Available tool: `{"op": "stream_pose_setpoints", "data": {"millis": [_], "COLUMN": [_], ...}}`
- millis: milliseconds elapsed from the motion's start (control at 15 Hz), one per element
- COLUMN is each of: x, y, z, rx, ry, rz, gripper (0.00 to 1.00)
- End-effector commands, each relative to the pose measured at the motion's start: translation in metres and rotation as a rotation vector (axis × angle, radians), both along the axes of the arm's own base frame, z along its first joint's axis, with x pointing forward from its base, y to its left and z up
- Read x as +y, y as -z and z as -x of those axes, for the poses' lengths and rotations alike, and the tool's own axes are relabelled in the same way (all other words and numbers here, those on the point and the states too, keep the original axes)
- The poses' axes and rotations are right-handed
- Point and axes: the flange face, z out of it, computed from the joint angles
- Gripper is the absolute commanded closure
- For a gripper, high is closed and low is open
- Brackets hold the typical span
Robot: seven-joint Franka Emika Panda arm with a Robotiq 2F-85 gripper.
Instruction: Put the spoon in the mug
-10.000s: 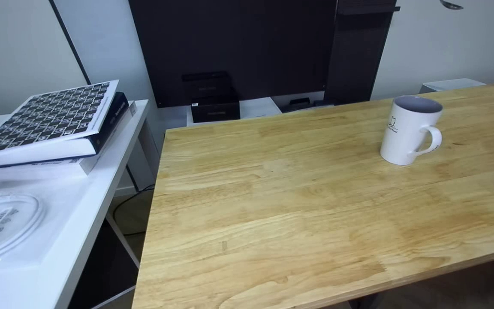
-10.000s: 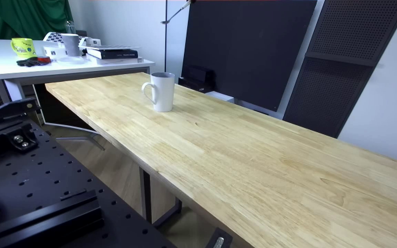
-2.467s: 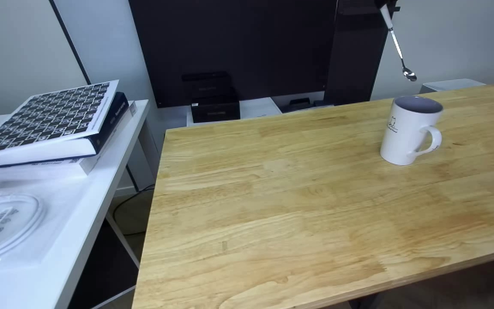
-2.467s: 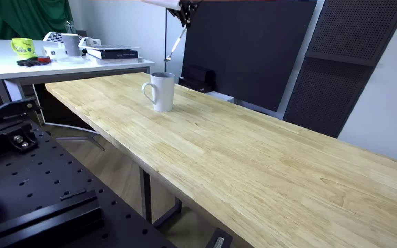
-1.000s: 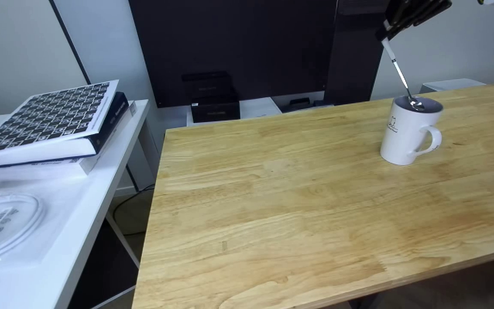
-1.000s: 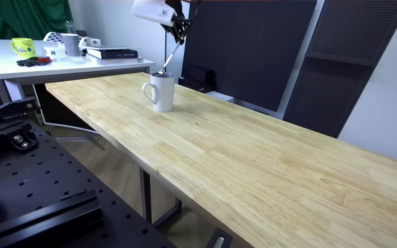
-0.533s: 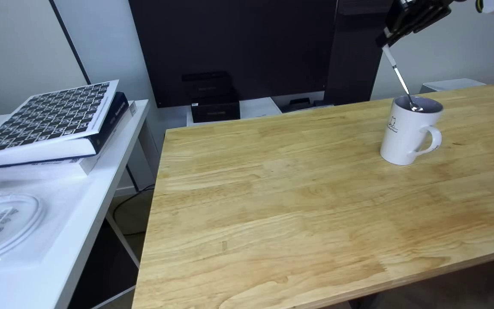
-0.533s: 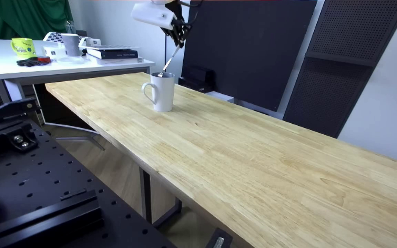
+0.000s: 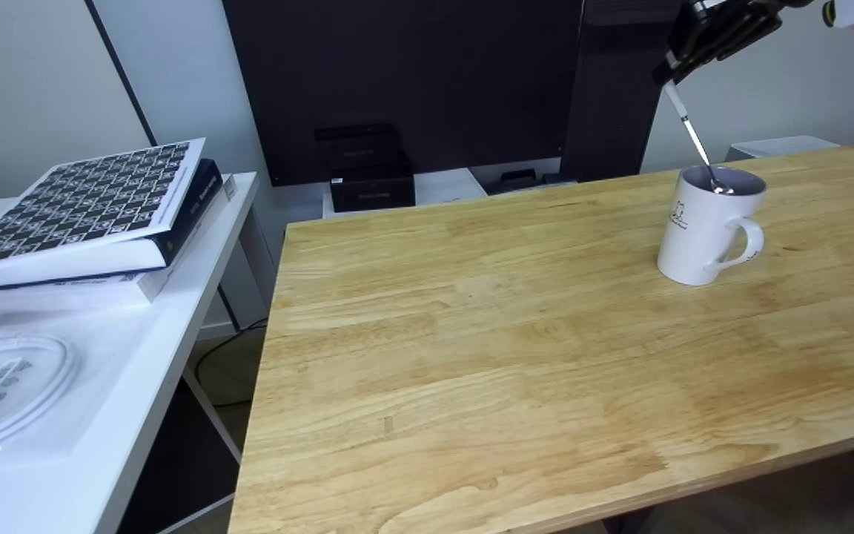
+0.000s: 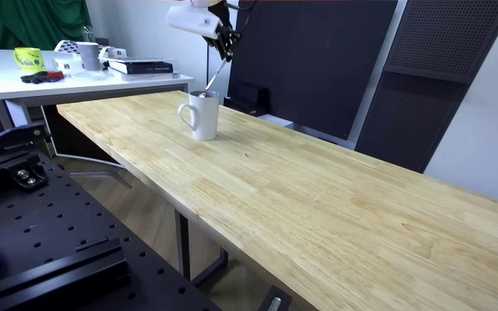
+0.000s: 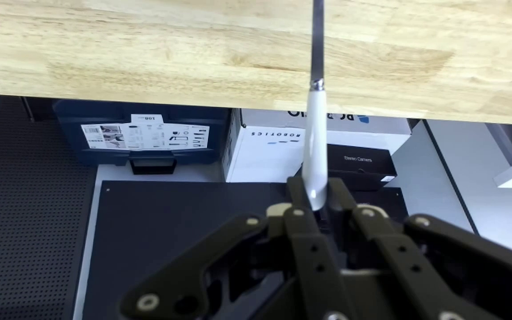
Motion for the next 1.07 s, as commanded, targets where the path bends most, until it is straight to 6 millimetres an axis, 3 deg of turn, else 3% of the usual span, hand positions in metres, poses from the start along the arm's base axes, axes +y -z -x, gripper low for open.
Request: {"op": "stream_pose_setpoints", "data": {"millis": [0, 800, 1000], "x": [0.0, 0.012, 0.015], "y": [-0.007, -0.017, -0.01], "z": [-0.001, 0.007, 0.012], "rx": [-0.013, -0.032, -0.015], "ry": [0.021, 0.038, 0.042], "rz": [0.001, 0.018, 0.011], "gripper": [0.96, 0.96, 0.96]}}
